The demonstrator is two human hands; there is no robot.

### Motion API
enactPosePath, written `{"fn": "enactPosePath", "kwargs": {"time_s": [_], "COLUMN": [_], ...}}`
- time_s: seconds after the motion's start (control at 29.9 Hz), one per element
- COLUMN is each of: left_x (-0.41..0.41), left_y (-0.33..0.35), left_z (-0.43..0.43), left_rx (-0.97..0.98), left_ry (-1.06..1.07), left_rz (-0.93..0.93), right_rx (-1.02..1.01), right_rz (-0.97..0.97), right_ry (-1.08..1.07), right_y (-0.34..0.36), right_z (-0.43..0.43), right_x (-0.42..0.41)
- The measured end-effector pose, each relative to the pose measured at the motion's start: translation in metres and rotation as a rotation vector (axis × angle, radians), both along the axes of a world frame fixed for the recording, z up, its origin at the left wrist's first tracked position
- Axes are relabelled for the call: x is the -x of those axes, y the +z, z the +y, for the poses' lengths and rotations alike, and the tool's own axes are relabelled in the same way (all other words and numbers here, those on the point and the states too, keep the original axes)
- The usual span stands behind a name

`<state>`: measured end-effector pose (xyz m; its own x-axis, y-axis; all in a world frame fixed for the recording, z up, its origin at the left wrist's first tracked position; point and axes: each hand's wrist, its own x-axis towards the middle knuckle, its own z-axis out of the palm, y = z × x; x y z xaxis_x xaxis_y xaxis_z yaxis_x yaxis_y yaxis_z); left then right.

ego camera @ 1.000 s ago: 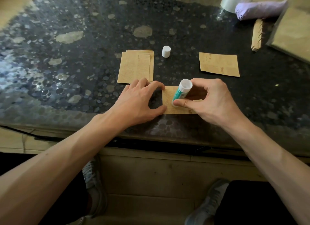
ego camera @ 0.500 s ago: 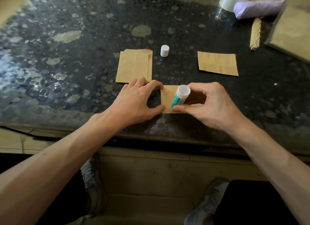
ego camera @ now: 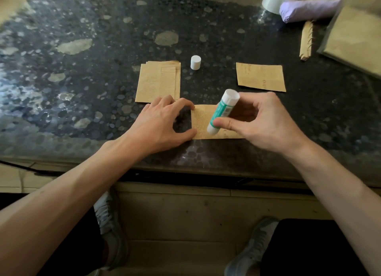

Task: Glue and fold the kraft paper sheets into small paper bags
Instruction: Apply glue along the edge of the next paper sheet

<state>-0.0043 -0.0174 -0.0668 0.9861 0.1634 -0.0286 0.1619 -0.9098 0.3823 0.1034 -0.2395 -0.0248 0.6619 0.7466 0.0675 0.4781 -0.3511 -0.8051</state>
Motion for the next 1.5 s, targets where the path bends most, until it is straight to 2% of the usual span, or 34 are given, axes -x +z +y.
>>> {"fn": "enactPosePath", "kwargs": {"time_s": [0.17,0.4,0.57,0.8,1.07,1.5], "left_x": [0.000,0.000,0.000,0.000,0.000,0.001], "left_y": [0.001,0.004,0.003,0.001,0.002,0.002], "left_z": [-0.001,-0.002,-0.002,-0.001,-0.001,-0.001], "left_rx": [-0.001,0.012,0.006,0.005,0.004,0.013], "left_ry": [-0.003,0.003,0.002,0.002,0.002,0.001], "left_rz": [0.002,-0.007,-0.007,-0.002,-0.001,-0.010], "right_rx": [-0.012,0.079,0.071,0.089,0.161,0.152], "right_rz": [-0.095,-0.176,-0.241,-0.231,-0.095,-0.169], "right_ry": [-0.096,-0.071,-0.118,-0.105,0.030,0.011], "right_y": [-0.009,-0.021,-0.024,-0.023,-0.012,-0.009], "right_z": [0.006,0.022,0.026,0.019,0.017,0.011], "right_x": [-0.005,-0.005,-0.004,-0.007,-0.011,-0.006]}}
